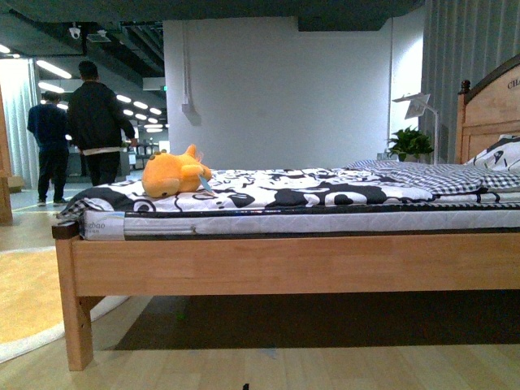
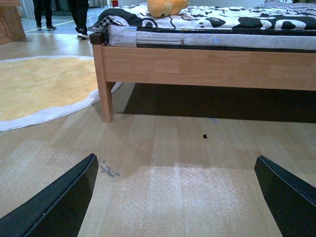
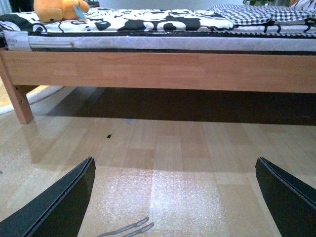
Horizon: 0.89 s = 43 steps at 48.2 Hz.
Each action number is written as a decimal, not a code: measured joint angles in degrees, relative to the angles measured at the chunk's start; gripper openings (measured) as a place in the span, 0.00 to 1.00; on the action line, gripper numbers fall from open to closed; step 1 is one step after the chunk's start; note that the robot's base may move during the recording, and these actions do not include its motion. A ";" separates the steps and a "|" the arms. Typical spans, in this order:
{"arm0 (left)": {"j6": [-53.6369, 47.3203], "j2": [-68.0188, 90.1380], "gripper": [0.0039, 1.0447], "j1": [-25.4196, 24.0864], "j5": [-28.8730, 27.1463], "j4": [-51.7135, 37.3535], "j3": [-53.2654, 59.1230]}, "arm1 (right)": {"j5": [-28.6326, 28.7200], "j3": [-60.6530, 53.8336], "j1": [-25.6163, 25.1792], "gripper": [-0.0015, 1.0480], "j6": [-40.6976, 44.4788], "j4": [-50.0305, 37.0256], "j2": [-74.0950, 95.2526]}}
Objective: Put away toys
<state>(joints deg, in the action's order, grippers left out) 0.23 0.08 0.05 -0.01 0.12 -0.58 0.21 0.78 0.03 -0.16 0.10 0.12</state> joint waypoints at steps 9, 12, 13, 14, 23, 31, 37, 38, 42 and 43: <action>0.00 0.00 0.94 0.00 0.00 0.00 0.00 | 0.00 0.00 0.00 0.94 0.00 0.00 0.00; 0.00 0.00 0.94 0.00 0.02 0.00 0.00 | 0.00 0.00 0.00 0.94 0.00 0.00 0.00; 0.00 0.00 0.94 0.00 0.02 0.00 0.00 | 0.00 0.00 0.00 0.94 0.00 0.00 0.00; 0.00 0.00 0.94 0.00 0.02 0.00 0.00 | 0.00 0.00 0.00 0.94 0.00 0.00 0.00; 0.00 0.00 0.94 0.00 0.00 0.00 0.00 | 0.00 0.00 0.00 0.94 0.00 0.00 0.00; 0.00 0.00 0.94 0.00 0.02 0.00 0.00 | -0.02 0.00 0.00 0.94 0.00 0.00 0.00; 0.00 0.00 0.94 0.00 0.00 0.00 0.00 | 0.00 0.00 0.00 0.94 0.00 0.00 0.00; 0.00 -0.02 0.94 0.00 0.00 0.00 0.00 | 0.00 0.00 0.00 0.94 0.00 0.00 0.00; 0.00 0.00 0.94 0.00 0.02 0.00 0.00 | 0.00 0.00 0.00 0.94 0.00 0.00 0.00; 0.00 0.00 0.94 0.00 0.00 0.00 0.00 | 0.00 0.00 0.00 0.94 0.00 0.00 0.00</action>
<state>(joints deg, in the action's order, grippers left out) 0.23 0.08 0.05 -0.01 0.12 -0.58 0.21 0.78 0.03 -0.16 0.10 0.12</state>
